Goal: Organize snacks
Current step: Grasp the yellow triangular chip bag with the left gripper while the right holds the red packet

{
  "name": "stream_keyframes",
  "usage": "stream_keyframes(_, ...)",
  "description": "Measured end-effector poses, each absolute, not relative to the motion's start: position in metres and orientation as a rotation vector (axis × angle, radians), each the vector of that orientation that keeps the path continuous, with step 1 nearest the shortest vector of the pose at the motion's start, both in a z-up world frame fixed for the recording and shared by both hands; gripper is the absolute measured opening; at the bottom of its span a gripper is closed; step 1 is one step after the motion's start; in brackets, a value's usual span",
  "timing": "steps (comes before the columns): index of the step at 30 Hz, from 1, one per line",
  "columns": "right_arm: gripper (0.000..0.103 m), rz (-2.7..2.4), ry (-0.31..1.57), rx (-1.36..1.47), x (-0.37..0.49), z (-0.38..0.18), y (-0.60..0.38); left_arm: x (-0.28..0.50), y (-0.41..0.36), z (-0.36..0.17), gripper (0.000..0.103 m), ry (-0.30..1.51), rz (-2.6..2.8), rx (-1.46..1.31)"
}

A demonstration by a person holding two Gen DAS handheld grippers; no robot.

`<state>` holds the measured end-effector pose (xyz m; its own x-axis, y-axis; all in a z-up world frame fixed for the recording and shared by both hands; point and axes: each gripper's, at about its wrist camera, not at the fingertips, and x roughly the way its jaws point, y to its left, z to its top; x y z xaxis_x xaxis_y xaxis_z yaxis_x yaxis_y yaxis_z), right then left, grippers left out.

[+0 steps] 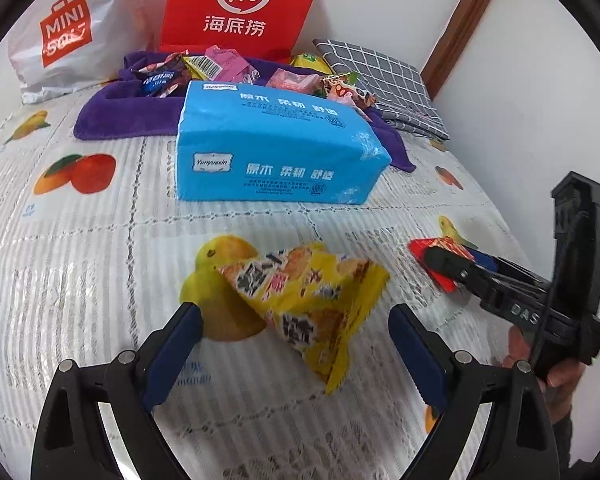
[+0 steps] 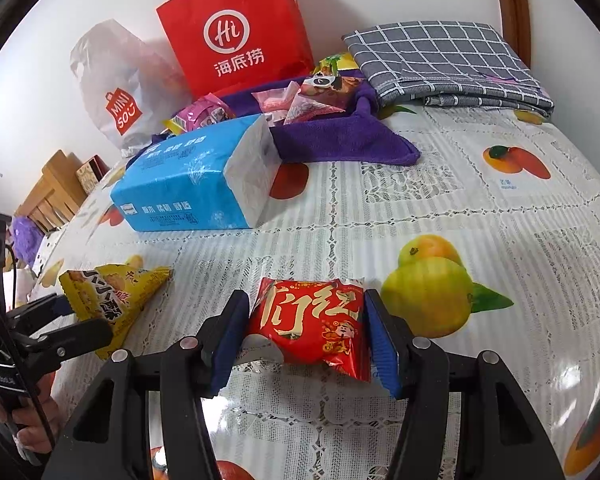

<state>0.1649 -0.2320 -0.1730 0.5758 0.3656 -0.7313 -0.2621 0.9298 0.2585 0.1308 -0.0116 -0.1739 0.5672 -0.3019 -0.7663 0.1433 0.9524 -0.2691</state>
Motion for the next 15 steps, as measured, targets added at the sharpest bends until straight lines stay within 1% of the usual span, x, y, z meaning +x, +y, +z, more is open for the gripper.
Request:
stream_keyframes(8, 0.059, 0.370, 0.885, 0.127, 0.165, -0.173, -0.232, 0.141, -0.032, -0.178, 0.093, 0.929, -0.184, -0.056)
stream_keyframes(11, 0.059, 0.370, 0.885, 0.126, 0.165, -0.173, -0.232, 0.141, -0.032, -0.178, 0.091, 0.926, -0.175, -0.049)
stream_keyframes(15, 0.059, 0.370, 0.885, 0.127, 0.165, -0.173, -0.232, 0.141, -0.029, -0.178, 0.084, 0.918, -0.159, -0.058)
